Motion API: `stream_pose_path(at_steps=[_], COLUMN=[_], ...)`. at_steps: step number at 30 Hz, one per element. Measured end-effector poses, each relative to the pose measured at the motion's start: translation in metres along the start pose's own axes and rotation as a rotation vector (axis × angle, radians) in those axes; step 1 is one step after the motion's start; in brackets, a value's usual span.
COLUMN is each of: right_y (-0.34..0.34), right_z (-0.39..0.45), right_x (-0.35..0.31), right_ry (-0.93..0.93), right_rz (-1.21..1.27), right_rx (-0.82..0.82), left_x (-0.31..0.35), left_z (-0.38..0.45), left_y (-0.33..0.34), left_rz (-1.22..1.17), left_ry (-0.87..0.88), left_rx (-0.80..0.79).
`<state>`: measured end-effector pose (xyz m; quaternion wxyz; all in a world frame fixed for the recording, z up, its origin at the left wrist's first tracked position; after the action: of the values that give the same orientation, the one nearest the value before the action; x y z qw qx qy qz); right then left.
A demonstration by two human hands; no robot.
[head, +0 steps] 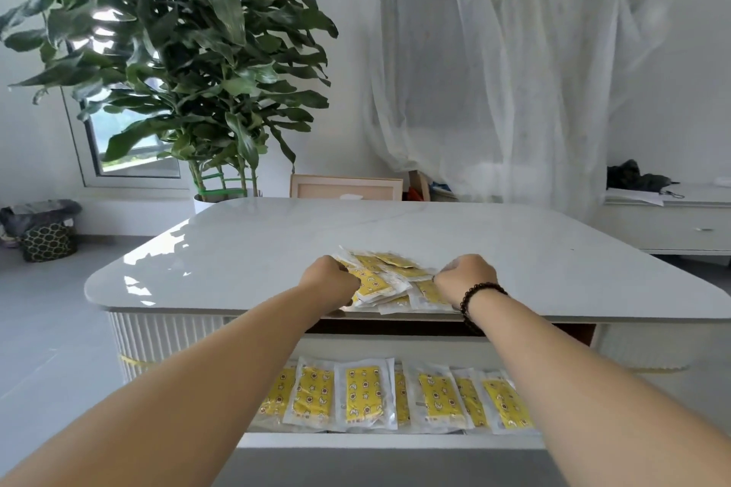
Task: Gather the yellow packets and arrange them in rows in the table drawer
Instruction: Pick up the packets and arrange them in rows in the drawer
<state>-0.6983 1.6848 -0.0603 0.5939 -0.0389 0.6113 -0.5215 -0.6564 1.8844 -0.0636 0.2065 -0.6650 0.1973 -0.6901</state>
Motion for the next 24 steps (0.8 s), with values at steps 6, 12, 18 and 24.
stream_pose_path(at_steps=[6,12,18,24], right_y=[0.014,0.042,0.082,0.086], right_z=[0.013,0.041,0.058,0.068], right_x=[0.008,-0.007,-0.028,-0.030], right_ry=[0.029,-0.035,-0.044,0.015], right_rz=[-0.017,0.014,-0.069,-0.181], right_rx=[0.060,-0.016,-0.289,-0.322], left_x=[-0.005,-0.012,-0.017,-0.021], left_z=[0.024,0.055,0.081,0.085], left_y=[0.027,0.038,0.040,0.035], left_rz=[0.213,0.199,-0.112,-0.238], left_ry=[0.075,-0.051,-0.253,-0.318], left_rx=[0.015,0.034,0.026,-0.079])
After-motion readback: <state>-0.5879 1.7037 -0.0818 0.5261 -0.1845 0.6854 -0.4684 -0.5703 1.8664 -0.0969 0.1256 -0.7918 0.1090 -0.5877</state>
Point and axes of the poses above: each hand's wrist, its own z-axis towards the middle knuckle, its own y-axis out of the palm, x = y × z, the point moved 2 cm from there along z, towards the middle knuckle, and after that the axes turned 9 degrees about x, right-handed, at the moved point
